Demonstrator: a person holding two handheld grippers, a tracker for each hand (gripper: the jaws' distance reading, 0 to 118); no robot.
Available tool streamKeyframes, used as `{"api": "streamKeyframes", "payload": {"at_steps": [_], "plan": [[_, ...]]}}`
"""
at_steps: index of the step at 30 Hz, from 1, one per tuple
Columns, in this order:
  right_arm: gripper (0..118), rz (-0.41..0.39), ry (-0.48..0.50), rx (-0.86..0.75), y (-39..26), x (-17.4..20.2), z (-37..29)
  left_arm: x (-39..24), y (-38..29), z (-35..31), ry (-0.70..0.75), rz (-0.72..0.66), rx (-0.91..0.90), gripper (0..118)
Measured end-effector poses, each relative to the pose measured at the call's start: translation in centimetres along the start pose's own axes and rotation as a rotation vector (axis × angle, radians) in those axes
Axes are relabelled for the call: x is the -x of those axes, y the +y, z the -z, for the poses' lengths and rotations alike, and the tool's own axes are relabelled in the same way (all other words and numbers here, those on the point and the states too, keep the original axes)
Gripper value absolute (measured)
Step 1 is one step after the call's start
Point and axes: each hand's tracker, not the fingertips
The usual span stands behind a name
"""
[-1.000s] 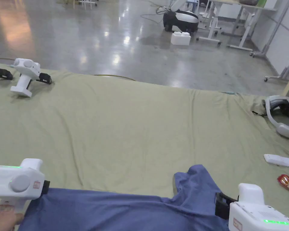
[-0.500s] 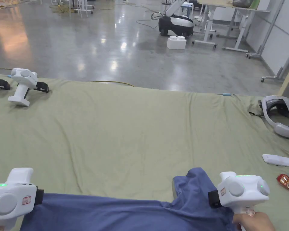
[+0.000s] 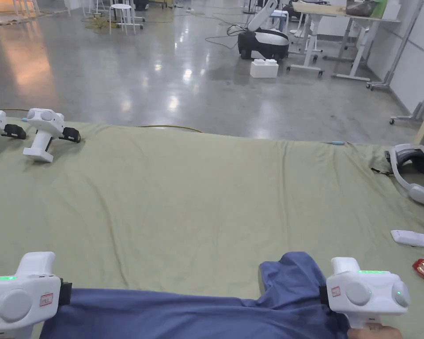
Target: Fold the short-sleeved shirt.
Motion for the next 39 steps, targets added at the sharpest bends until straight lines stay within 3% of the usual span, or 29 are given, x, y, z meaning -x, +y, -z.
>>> {"api": "streamKeyframes", "payload": {"at_steps": [6, 11, 14, 21, 27, 31, 34, 39], "plan": [[4, 0.028, 0.046, -0.132, -1.3, -1.1, -6.8, -0.1, 0.2, -0.2, -0.015, 0.002, -0.039, 7], [4, 0.006, 0.043, -0.204, -3.5, -1.6, -12.1, 0.4, -2.3, -3.5, -0.041, 0.003, -0.087, 7], [4, 0.007, 0.047, -0.225, -5.4, -2.0, -14.8, 0.4, -4.4, -9.6, -0.062, -0.004, -0.114, 7], [4, -0.022, 0.024, -0.246, -11.2, -2.2, -20.0, 3.0, -7.8, -12.5, -0.109, 0.013, -0.142, 7], [4, -0.041, -0.007, -0.192, -16.7, -1.5, -21.5, 3.3, -11.3, -14.3, -0.129, 0.001, -0.120, 7], [4, -0.080, -0.102, -0.116, -20.3, -1.1, -20.4, 3.8, -14.2, -14.0, -0.121, 0.002, -0.061, 7], [4, -0.050, -0.071, -0.057, -22.5, -1.3, -18.7, 3.9, -16.5, -13.2, -0.121, 0.001, -0.010, 7], [4, -0.062, -0.104, -0.008, -24.4, -1.2, -16.5, 4.0, -17.9, -11.0, -0.103, 0.035, 0.057, 7]]}}
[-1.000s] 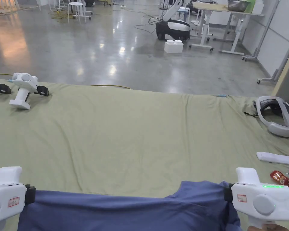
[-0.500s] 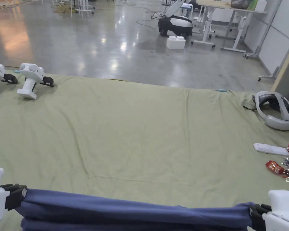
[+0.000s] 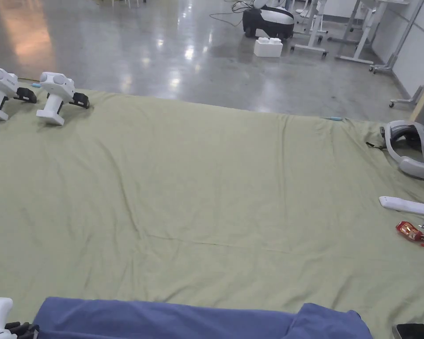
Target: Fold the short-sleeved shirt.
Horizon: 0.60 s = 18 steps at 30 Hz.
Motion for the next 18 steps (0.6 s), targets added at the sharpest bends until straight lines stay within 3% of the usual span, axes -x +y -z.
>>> {"api": "streamKeyframes", "payload": {"at_steps": [4, 6, 8, 10, 11, 16, 18], "plan": [[4, 0.010, -0.007, 0.003, -0.5, 0.4, 1.0, -0.1, -0.3, 0.7, 0.014, 0.013, 0.008, 8], [10, -0.008, -0.023, -0.013, -0.4, 0.8, 1.2, -0.3, -0.1, 0.8, 0.042, 0.010, -0.001, 33], [32, -0.024, -0.050, -0.030, -0.2, 1.1, 1.0, 0.1, 0.0, 1.2, 0.079, 0.006, -0.006, 69], [65, -0.022, -0.092, -0.049, 0.3, 1.0, 0.5, 1.2, 0.3, 1.7, 0.067, -0.009, -0.024, 69], [71, -0.010, -0.102, -0.062, 0.6, 0.9, 0.1, 1.3, 0.6, 1.4, 0.055, -0.023, -0.040, 69], [71, 0.092, -0.072, -0.249, 3.6, 0.3, -3.1, 0.5, 1.7, 1.1, 0.047, -0.026, -0.179, 68], [71, 0.098, -0.062, -0.360, 5.1, 1.0, -4.3, -0.5, 2.5, 0.9, 0.038, -0.008, -0.246, 69]]}}
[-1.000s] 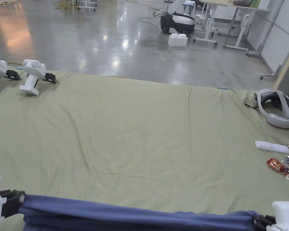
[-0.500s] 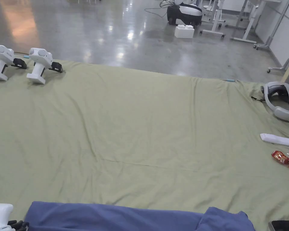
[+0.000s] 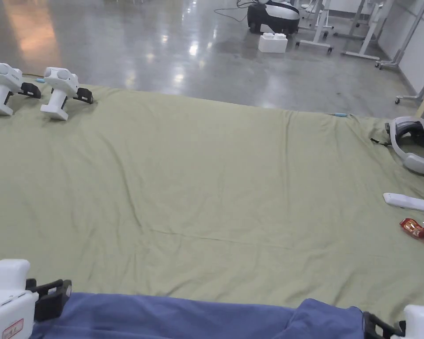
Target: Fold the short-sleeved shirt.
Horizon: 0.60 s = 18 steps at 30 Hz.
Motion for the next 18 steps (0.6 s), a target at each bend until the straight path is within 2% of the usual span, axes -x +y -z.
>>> {"api": "streamKeyframes", "payload": {"at_steps": [1, 2, 5, 9, 10, 13, 14, 16, 17, 18], "plan": [[71, -0.003, -0.006, -0.041, 0.7, 0.5, -0.1, -0.5, 0.2, 0.1, 0.000, 0.007, -0.029, 69], [71, -0.012, -0.009, -0.093, 1.6, 1.2, -0.4, -4.7, 3.3, -2.3, -0.004, 0.016, -0.068, 69], [71, -0.010, 0.001, -0.225, 3.9, 3.7, -1.2, -9.6, 5.6, -4.1, 0.007, 0.043, -0.166, 68], [68, 0.007, 0.041, -0.385, 6.4, 6.8, -2.3, -13.7, 7.8, -4.4, 0.024, 0.080, -0.317, 68], [68, 0.004, 0.055, -0.428, 7.0, 7.6, -2.6, -11.9, 8.5, -3.6, 0.030, 0.084, -0.350, 68], [65, 0.030, 0.053, -0.514, 8.2, 9.6, -3.3, -13.8, 9.6, -4.2, 0.039, 0.089, -0.442, 67], [56, 0.057, 0.053, -0.536, 8.5, 10.1, -3.5, -13.9, 9.8, -4.5, 0.035, 0.090, -0.466, 66], [27, 0.105, 0.071, -0.564, 8.8, 10.7, -3.6, -14.5, 10.1, -4.9, 0.025, 0.090, -0.485, 60], [17, 0.113, 0.067, -0.560, 9.1, 11.1, -3.5, -14.8, 10.2, -5.0, 0.026, 0.092, -0.499, 46], [15, 0.120, 0.060, -0.556, 9.3, 11.5, -3.5, -14.9, 10.3, -5.3, 0.034, 0.094, -0.527, 26]]}}
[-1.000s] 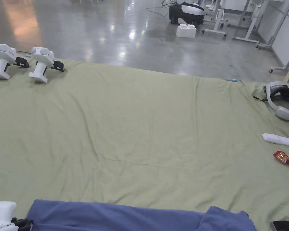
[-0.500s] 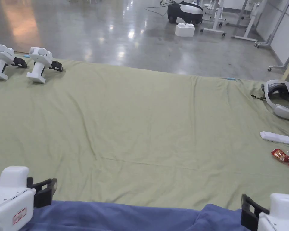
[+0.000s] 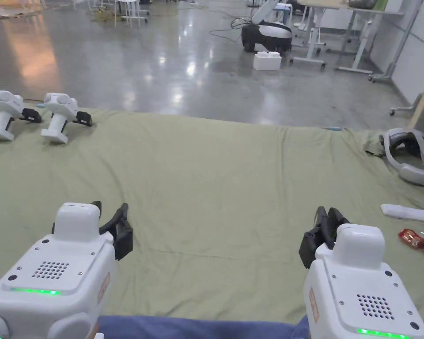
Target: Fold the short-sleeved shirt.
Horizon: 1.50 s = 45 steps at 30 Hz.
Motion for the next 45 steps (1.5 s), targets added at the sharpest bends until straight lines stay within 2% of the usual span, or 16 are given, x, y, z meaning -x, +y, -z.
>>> {"api": "streamKeyframes", "payload": {"at_steps": [1, 3, 5, 7, 13, 16, 19, 23, 28, 30, 31, 32, 34, 39, 43, 45], "plan": [[14, 0.007, 0.022, 0.000, 0.1, 0.1, 0.2, -0.2, 0.2, -0.1, 0.019, 0.006, -0.015, 19], [11, 0.006, 0.038, -0.005, 0.1, 0.7, 0.5, -0.3, 0.2, -0.3, 0.037, -0.007, -0.036, 17], [10, -0.011, 0.041, -0.010, 0.2, 1.2, 0.6, 0.3, 0.1, -0.7, 0.012, -0.037, -0.057, 3], [9, -0.023, 0.034, -0.015, 0.3, 1.7, 0.8, 0.1, -0.1, -0.7, 0.061, -0.009, -0.068, 2], [8, -0.034, 0.028, -0.024, 0.4, 2.1, 1.1, 1.4, 0.4, -0.6, 0.030, -0.034, -0.028, 2], [8, 0.023, 0.071, 0.016, 0.4, 1.4, 1.3, 3.6, 0.9, 0.3, -0.063, -0.034, 0.132, 2], [8, 0.011, 0.075, 0.045, 0.3, 1.0, 1.6, 6.5, 0.1, 1.0, -0.069, -0.041, 0.282, 2], [8, -0.021, 0.090, 0.084, -0.5, 0.7, 1.8, 11.3, -3.0, 1.3, -0.162, -0.155, 0.485, 2], [8, -0.019, 0.108, 0.169, -1.9, 0.6, 2.4, 14.7, -7.3, 0.7, -0.176, -0.239, 0.675, 2], [8, 0.000, 0.112, 0.190, -2.4, 0.6, 2.6, 16.2, -9.1, 0.6, -0.177, -0.318, 0.719, 13], [8, 0.001, 0.112, 0.202, -2.6, 0.6, 2.6, 16.8, -9.9, 0.6, -0.189, -0.359, 0.747, 24], [8, 0.000, 0.111, 0.209, -2.8, 0.7, 2.6, 18.1, -10.9, 0.9, -0.204, -0.395, 0.765, 47], [8, -0.002, 0.116, 0.224, -3.1, 0.7, 2.6, 19.4, -12.2, 0.8, -0.222, -0.462, 0.785, 69], [8, -0.019, 0.106, 0.264, -3.5, 0.9, 2.7, 21.8, -14.9, 1.3, -0.272, -0.638, 0.839, 75], [8, 0.037, 0.088, 0.313, -3.8, 0.5, 3.2, 23.7, -17.8, 1.8, -0.328, -0.777, 0.854, 77], [8, 0.036, 0.077, 0.324, -4.0, 0.5, 3.3, 23.5, -18.4, 1.7, -0.352, -0.815, 0.834, 77]]}}
